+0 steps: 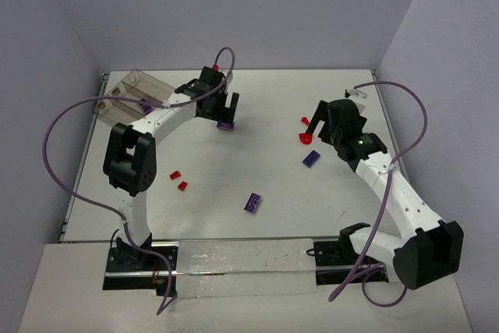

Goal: Sort the legos into containers by color

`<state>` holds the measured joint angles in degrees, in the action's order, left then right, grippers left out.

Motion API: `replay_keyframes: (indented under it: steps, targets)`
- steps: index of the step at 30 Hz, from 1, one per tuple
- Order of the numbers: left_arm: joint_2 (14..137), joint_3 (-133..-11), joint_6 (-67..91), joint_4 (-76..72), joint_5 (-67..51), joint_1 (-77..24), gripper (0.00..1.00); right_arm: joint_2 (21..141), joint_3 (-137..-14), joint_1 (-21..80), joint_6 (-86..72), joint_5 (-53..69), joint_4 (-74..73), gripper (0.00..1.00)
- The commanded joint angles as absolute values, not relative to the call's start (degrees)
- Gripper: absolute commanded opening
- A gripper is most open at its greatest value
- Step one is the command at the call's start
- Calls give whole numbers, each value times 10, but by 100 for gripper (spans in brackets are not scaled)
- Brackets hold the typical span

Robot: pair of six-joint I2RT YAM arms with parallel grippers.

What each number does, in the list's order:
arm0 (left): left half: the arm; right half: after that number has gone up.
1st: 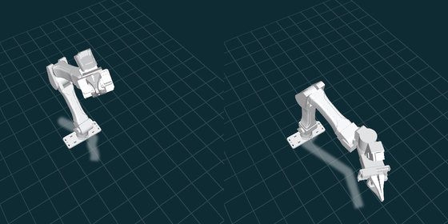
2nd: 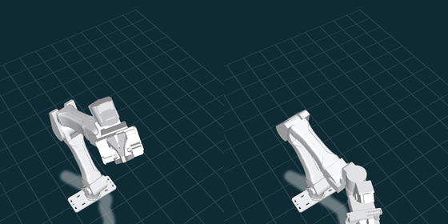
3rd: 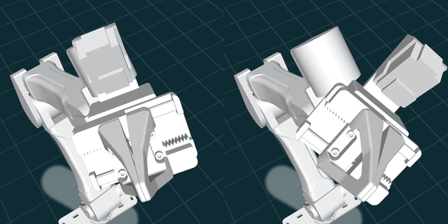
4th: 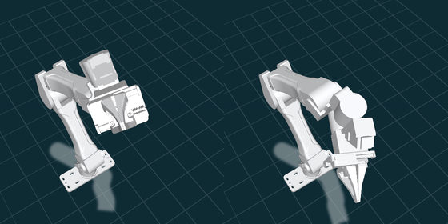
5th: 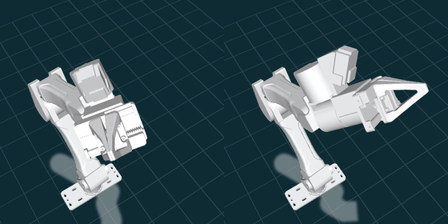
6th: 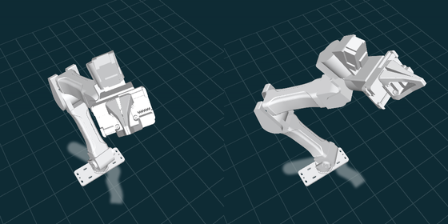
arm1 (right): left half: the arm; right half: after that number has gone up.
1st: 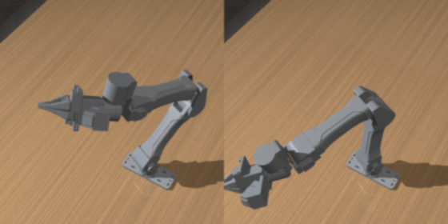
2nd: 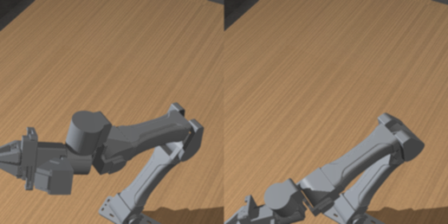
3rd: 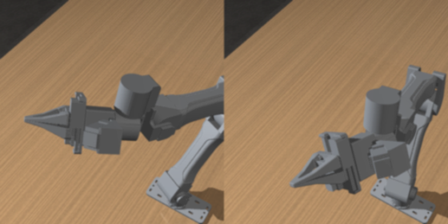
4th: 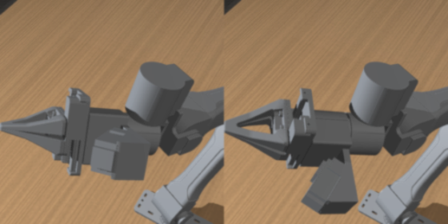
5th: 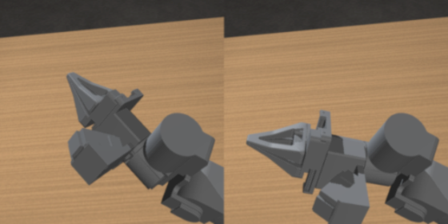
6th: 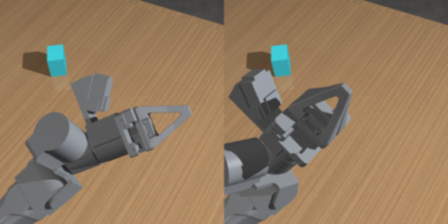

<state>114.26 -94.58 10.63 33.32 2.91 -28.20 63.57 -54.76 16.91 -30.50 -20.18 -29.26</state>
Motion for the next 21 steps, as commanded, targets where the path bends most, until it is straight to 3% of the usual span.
replay_keyframes:
  steps: [1,21]
  targets:
    - [1159,-949,70,294,56,-301,99,625,-553,173,-312,-210,-286,100]
    - [1281,-1060,134,321,107,-306,99,618,-543,172,-302,-206,-283,100]
